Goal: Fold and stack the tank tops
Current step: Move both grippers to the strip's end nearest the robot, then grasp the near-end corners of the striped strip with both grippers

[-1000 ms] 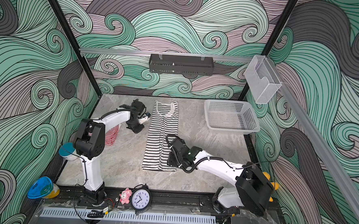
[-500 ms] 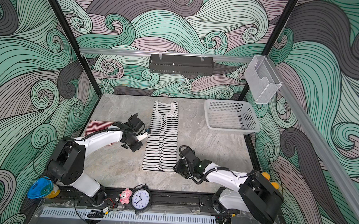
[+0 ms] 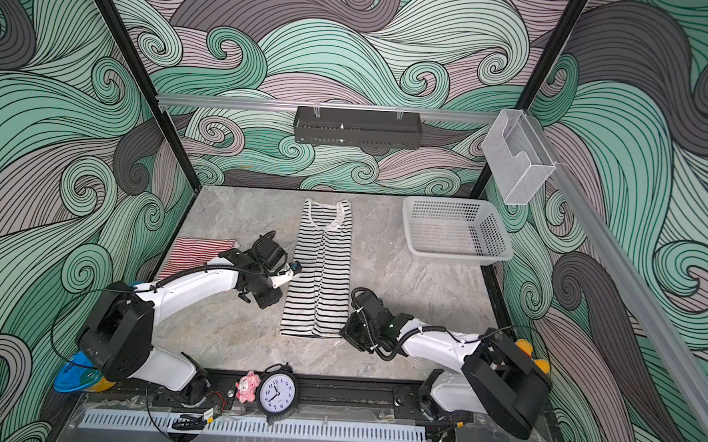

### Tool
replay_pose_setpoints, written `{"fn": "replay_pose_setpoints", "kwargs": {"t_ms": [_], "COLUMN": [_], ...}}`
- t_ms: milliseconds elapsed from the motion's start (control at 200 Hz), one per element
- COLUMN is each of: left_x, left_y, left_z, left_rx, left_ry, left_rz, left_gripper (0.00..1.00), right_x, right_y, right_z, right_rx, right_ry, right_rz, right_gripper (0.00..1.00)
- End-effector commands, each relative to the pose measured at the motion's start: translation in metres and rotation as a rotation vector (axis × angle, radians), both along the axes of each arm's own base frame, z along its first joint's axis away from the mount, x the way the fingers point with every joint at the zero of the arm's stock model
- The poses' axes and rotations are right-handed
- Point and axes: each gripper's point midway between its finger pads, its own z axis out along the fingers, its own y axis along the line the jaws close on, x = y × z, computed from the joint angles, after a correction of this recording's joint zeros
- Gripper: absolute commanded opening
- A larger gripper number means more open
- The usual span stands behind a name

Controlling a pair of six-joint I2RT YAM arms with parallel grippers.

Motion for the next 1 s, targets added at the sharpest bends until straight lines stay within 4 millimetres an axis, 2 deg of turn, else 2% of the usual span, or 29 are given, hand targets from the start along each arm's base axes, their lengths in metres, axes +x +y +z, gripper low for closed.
{"fn": "replay_pose_setpoints", "kwargs": {"t_ms": [0,135,415,571,686,901,996], "left_x": [-0.01,-0.018,-0.033,-0.046,-0.056,-0.074,-0.074], "left_y": [-0.002,-0.007,-0.008,-0.015,-0.02,-0.031,-0.031], "left_z": [0.008,0.014,0.004,-0.001,-0.004,-0.01,-0.016], "left_rx": [-0.01,-0.032,0.02,0.019,0.014,-0.001,0.022], "left_ry": [0.023,0.028,0.038,0.063,0.085,0.118,0.099], "left_rz": [-0.03,-0.061,-0.12,-0.171,-0.198,-0.26,-0.268], "left_gripper": [0.34,0.35,0.35,0.36,0.37,0.38,0.38], "right_x": [-0.009,-0.006,0.005,0.007,0.008,0.012,0.013], "right_y": [-0.009,-0.012,-0.004,0.003,0.007,0.007,0.008], "right_z": [-0.012,-0.01,-0.005,-0.004,-0.002,0.007,0.008], "right_rx": [-0.051,-0.071,-0.064,-0.06,-0.057,-0.063,-0.057], "right_ry": [0.063,0.054,0.027,0.027,0.024,0.004,0.004], "right_rz": [-0.022,-0.024,-0.016,0.014,0.033,0.053,0.053], "right_gripper": [0.29,0.24,0.16,0.09,0.0,0.0,0.0]}}
